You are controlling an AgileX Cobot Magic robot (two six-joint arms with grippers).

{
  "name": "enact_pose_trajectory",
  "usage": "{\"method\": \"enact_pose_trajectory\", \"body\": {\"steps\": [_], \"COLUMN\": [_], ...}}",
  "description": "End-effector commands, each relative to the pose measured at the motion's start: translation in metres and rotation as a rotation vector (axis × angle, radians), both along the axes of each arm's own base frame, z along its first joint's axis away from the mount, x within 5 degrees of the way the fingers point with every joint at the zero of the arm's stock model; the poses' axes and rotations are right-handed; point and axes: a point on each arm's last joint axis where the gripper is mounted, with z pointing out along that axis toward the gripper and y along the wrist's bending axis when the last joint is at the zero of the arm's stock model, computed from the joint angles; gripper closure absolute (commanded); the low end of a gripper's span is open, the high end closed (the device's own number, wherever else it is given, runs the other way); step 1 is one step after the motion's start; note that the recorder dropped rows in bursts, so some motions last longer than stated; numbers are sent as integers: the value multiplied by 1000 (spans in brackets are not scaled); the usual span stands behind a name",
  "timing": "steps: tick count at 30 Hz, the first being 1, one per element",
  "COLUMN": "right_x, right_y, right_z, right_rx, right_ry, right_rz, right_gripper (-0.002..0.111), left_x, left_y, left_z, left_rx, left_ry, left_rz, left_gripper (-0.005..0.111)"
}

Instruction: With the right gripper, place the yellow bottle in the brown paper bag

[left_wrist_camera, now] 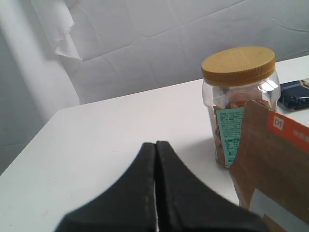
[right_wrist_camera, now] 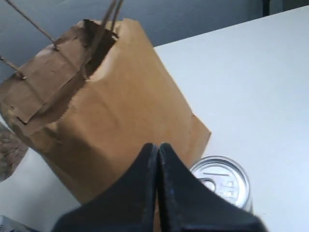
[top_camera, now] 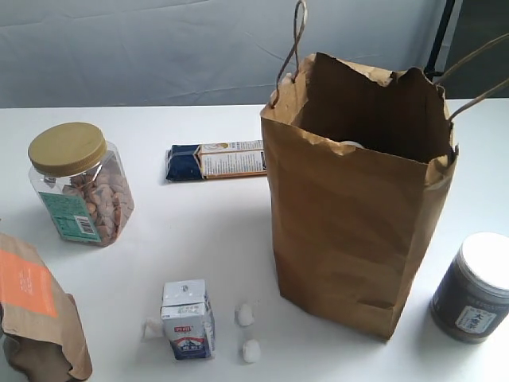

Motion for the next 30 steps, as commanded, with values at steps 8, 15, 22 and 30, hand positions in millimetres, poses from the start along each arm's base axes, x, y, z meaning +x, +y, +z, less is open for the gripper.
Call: {"method": "enact_pose_trajectory", "body": {"steps": [8, 15, 22, 30], "right_x": [-30, -24, -21, -19], "right_y": [-24, -21, -20, -21], "right_z": [-51, -81, -103, -119], "right_rx": [109, 3, -177, -316], "right_ry": [-330, -427, -451, -504], "right_rz": [-112, -79, -17, 10], "right_gripper": [108, 108, 108, 108], "left_x": [0, 0, 0, 0], "left_y": [0, 0, 0, 0], "left_z": [0, 0, 0, 0], "left_rx": [-1, -1, -1, -1], "left_ry": [-6, -6, -6, -6], "left_rz": [-5, -5, -5, -5], "left_gripper": [107, 107, 107, 107]}}
